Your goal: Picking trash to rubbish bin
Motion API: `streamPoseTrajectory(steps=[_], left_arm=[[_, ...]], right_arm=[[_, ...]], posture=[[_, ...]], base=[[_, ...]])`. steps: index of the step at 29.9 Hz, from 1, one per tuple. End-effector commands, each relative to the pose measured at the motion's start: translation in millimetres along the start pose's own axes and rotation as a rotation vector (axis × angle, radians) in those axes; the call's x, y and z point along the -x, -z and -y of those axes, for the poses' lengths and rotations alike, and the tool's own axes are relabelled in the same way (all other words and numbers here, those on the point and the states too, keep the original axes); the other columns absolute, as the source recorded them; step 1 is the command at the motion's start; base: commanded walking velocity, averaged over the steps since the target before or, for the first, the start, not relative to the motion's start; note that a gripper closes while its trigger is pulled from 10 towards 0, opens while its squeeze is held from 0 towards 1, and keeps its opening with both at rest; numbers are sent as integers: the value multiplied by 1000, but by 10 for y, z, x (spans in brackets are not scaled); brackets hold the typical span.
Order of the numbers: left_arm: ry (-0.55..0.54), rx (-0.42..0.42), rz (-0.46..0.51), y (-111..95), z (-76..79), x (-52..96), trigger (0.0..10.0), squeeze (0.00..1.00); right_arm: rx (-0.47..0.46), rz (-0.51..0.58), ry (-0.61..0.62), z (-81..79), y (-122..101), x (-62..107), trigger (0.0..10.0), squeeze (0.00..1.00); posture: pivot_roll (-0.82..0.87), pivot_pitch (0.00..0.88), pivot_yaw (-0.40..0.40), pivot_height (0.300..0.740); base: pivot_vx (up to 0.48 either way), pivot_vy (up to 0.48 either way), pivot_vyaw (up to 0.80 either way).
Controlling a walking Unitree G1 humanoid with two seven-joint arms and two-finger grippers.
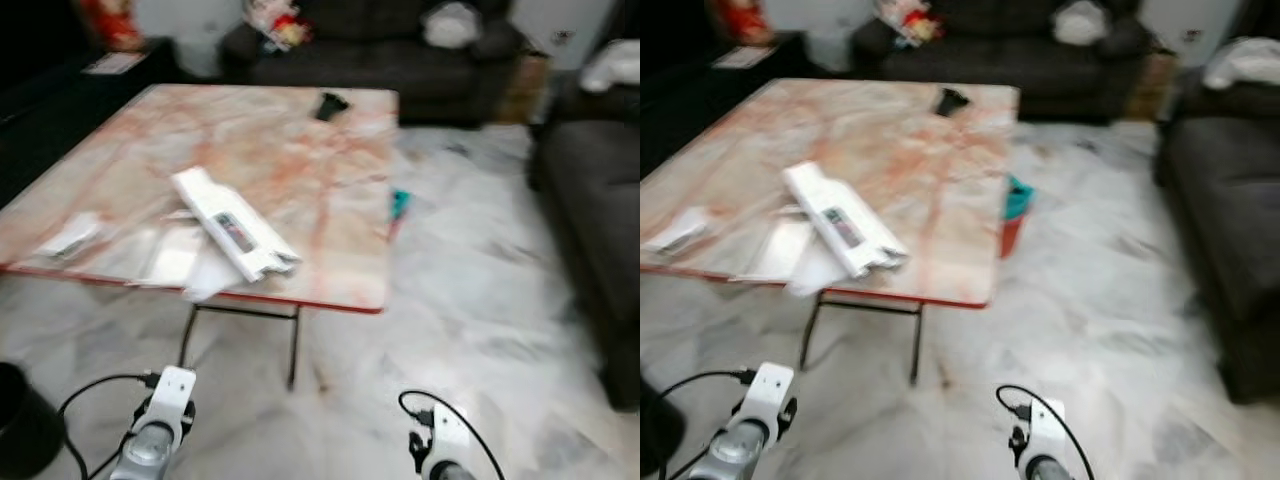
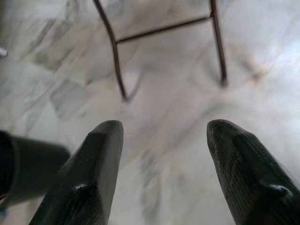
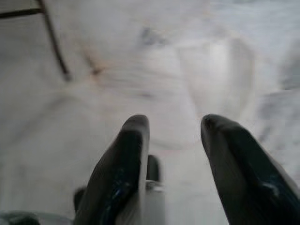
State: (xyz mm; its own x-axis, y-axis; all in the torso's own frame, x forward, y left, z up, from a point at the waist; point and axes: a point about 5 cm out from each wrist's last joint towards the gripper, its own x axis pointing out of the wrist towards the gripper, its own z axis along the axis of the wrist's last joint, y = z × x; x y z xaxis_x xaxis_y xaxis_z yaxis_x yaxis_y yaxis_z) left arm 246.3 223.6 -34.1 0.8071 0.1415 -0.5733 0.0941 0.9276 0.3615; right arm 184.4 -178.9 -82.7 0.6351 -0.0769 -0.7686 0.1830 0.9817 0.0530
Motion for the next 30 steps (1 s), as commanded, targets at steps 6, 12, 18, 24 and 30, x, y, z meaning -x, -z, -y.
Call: streamPoseTrajectory(steps=[6,12,18,24,30], left_arm=[[-36,-9,-44,136,-115,38,10000,0],[-54,-25,19,-19,-115,-3,10000,0],[-89,-149,228,-440,-124,-58,10000,0],[-115,-102,444,-959,-137,-69,10000,0],[-95,-67,628,-1374,-31,-3,10000,0]], right_arm=[[-10,21,-34,-150,-62,-19,10000,0],[21,68,-59,-209,-213,-47,10000,0],[45,279,-126,-340,-807,-86,10000,0],[69,494,-187,-499,-1366,-26,10000,0],[81,640,-196,-588,-1695,61,10000,0]], posture=[[176,0,42,740],[184,0,37,740],[182,0,38,740],[182,0,34,740],[183,0,32,740]], base=[[0,0,0],[0,0,0],[0,0,0],[0,0,0],[0,0,0]])
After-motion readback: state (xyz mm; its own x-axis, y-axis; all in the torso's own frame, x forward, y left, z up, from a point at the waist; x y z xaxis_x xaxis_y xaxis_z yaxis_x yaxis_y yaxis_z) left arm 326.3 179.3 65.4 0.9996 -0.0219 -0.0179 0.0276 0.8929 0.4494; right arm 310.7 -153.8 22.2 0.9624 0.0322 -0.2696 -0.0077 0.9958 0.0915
